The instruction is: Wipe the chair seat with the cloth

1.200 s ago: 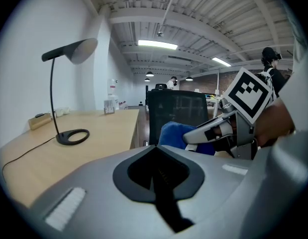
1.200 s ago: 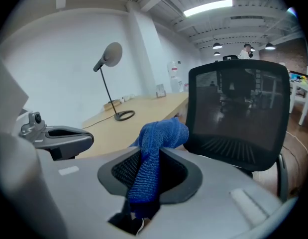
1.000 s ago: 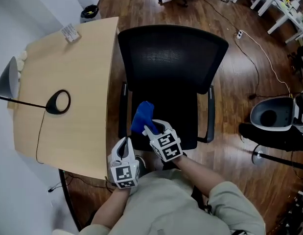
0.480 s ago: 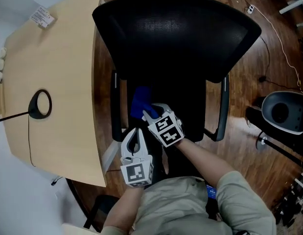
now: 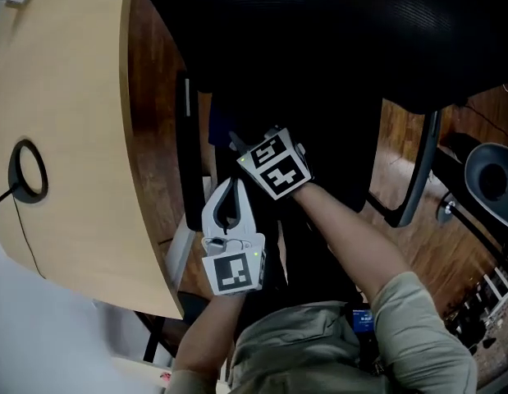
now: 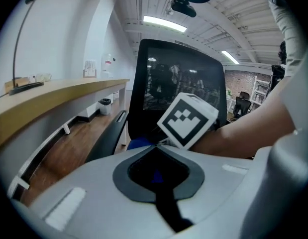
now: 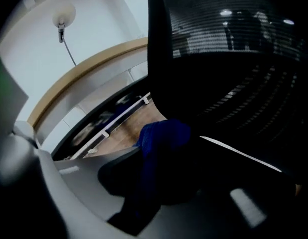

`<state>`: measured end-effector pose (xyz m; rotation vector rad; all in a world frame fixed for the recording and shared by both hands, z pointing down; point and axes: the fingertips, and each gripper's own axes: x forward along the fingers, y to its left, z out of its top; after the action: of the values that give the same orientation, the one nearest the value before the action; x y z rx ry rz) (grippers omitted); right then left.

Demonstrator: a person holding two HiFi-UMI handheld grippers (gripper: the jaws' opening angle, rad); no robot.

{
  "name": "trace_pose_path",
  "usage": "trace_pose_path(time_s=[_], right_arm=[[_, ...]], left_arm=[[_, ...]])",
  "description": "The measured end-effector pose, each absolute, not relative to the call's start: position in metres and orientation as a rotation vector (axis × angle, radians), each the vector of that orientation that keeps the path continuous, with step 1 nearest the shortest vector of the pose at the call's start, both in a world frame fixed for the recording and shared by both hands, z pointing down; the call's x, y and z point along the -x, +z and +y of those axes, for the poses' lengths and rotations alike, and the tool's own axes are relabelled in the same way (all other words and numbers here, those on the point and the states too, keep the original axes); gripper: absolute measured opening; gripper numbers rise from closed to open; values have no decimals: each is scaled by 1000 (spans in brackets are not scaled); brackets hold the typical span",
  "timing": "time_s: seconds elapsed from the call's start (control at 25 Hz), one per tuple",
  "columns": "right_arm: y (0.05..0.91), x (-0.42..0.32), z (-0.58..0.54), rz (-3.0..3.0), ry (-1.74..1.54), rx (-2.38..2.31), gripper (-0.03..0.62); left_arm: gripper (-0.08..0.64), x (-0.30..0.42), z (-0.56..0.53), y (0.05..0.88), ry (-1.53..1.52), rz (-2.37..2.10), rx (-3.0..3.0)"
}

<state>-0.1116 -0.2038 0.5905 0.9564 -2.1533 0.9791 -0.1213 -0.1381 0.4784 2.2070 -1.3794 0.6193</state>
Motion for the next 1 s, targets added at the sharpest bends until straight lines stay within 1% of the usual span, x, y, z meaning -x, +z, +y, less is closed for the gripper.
trace_pose_path(time_s=[0.24, 0.4, 0.64, 1.0], right_arm=[[637, 134, -221, -2128, 999, -916, 84], [655, 129, -228, -2093, 1010, -944, 84], [653, 78, -230, -2025, 1038, -1083, 84], [644, -26, -205, -1905, 1076, -1286, 84]], left_arm=[[4, 115, -131, 504, 602, -1331, -2181], [4, 118, -123, 518, 621, -1317, -2158], [5, 107, -116, 527, 656, -1274, -2177], [3, 46, -104, 522, 662, -1129, -2284]])
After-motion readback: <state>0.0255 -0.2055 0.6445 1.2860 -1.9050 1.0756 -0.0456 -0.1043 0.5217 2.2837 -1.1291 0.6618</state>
